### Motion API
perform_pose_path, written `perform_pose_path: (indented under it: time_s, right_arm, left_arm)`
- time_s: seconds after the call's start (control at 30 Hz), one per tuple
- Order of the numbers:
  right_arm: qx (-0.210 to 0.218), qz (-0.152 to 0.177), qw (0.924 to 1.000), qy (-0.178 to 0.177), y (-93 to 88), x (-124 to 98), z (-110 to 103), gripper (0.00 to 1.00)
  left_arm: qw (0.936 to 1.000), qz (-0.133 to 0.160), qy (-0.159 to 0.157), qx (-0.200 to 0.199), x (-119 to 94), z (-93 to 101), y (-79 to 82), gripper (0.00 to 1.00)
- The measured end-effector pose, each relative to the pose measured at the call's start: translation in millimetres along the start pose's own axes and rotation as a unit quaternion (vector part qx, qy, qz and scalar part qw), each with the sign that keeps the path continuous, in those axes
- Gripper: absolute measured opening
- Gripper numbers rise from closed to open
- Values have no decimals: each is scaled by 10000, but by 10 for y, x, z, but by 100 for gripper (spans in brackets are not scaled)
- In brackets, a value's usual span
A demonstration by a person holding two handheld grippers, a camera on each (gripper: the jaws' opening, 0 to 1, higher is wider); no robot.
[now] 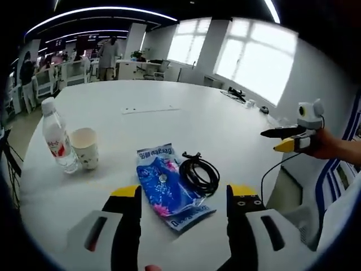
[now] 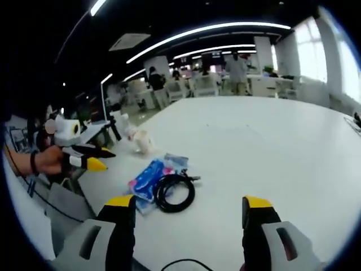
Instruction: Arrange the tabletop items into an orderly group along one side of the table until the central work area is clear of visible clutter.
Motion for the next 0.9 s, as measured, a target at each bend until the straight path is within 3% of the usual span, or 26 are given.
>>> perform_pose_path:
  time_s: [0.27,0.9]
  right_arm:
    - [0,-85,10000,52,-109,-40,47,78]
    - [294,-232,9991,215,-305,282,28,73]
  left_arm:
    - [10000,14,-32,11,133,66,43,59]
    - [9999,-114,-33,-61,386,167,19,55]
Point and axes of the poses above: the point that each gripper's makers call its tool centre point, and the gripper's own axes: x roughly forward along the fingers, z roughly to its right, y roughly out of its top, the point moved 1 cm from there along -x, roughly backward along the fingers, and after that the axes turned 13 degrees about x, right-handed, at the moved point
